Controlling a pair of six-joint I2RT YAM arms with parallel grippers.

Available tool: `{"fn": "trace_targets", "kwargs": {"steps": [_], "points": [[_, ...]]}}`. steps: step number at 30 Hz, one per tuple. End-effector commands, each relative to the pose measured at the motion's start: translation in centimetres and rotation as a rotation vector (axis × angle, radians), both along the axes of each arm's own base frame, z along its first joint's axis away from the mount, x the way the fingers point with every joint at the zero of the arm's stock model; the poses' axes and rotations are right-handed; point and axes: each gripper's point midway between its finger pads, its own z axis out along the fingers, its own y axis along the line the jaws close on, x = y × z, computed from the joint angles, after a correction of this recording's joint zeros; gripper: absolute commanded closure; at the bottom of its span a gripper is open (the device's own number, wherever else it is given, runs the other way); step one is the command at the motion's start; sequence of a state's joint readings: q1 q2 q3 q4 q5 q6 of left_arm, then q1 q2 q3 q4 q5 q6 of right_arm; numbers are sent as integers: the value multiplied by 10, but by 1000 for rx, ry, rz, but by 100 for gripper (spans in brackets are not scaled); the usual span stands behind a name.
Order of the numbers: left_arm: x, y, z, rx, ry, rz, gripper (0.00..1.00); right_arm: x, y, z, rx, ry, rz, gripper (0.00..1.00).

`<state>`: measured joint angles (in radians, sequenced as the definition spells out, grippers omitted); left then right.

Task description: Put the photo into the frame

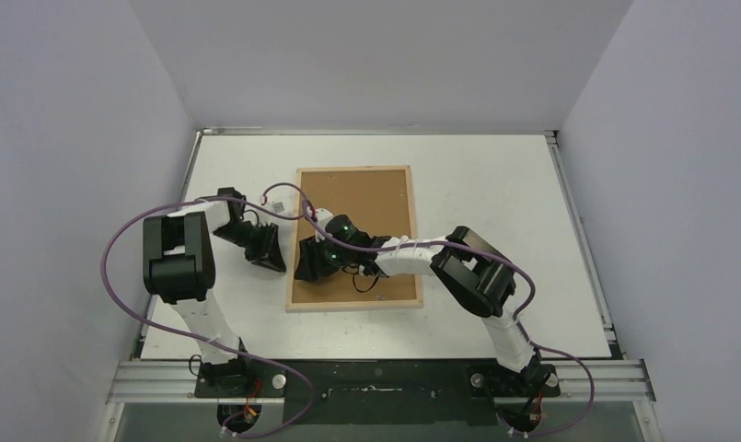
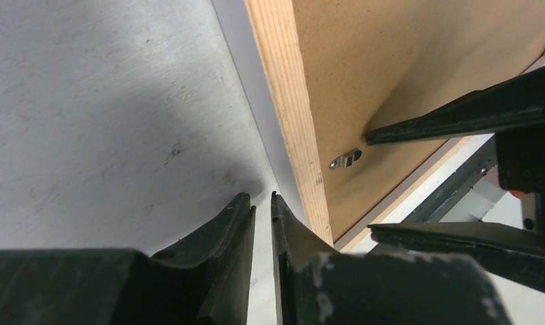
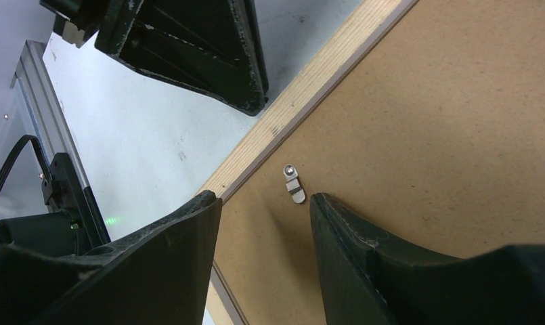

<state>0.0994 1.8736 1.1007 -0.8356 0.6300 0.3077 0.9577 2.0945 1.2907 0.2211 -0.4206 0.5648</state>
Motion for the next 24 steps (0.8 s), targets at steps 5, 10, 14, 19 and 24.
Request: {"fn": "trace_targets", "kwargs": {"steps": [5, 10, 14, 19, 24], "points": [[14, -11, 16, -87, -45, -10, 83, -10, 18, 5, 33, -27, 54, 50], [14, -15, 16, -85, -46, 1, 82, -15, 20, 5, 33, -25, 62, 51], [13, -16, 14, -78, -40, 9, 82, -19, 21, 6, 42, -20, 63, 52], [13, -17, 13, -79, -31, 19, 82, -22, 22, 1, 40, -7, 52, 53], [14, -18, 13, -81, -32, 16, 83, -19, 26, 1, 56, 2, 36, 54]]}}
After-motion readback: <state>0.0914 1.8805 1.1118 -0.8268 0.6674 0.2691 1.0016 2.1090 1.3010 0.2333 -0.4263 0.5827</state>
